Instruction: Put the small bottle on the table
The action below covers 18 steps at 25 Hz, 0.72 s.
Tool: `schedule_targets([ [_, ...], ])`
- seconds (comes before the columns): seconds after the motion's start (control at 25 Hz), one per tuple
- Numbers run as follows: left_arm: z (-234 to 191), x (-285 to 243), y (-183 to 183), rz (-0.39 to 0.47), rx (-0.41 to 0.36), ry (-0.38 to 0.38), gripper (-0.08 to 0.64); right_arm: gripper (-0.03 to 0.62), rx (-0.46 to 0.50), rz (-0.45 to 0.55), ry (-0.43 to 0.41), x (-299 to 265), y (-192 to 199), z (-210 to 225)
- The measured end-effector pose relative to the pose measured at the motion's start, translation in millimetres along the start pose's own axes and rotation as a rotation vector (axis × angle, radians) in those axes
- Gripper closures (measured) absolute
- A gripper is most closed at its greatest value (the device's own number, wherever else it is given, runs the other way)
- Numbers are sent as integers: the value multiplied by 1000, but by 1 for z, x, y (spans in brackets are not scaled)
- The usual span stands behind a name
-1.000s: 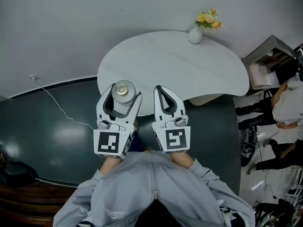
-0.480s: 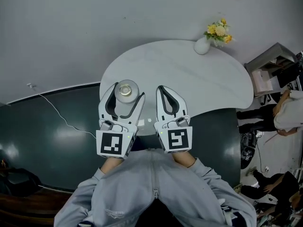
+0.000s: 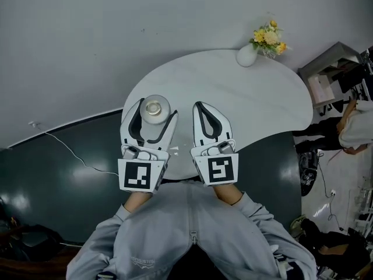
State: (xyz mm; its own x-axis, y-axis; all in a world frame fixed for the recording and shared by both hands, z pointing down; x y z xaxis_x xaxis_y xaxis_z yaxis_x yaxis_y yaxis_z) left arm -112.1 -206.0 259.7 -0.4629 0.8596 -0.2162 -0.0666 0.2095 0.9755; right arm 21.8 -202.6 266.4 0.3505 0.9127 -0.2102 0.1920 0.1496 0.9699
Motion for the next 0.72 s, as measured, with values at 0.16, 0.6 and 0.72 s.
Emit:
schedule_targets([
  [0.16,-5,-9,-3,-4,3,8,230,565,-6,1,14,-8,-5,5],
  [0.6,-19,-57,-5,10,-17,-15,230,565,-27,-2,-22,-51,-2,30],
  [0.72,-22,-71,3,3,-8,-12,230,565,-20,-1,-31,-66,6,35],
])
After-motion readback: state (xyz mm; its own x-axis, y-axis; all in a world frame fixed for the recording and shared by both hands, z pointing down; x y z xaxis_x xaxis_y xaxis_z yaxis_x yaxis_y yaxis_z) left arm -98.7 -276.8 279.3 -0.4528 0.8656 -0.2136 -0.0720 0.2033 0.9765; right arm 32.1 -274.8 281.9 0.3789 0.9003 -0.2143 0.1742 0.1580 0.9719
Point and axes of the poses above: the fingertips, and each gripper's own axes: x backward along the fingers, z to its right, y out of its underside, the point moved 6 cm from there along x, backward along the fingers, and after that the axes turned 15 degrees about -z, right-handed, at the moved point
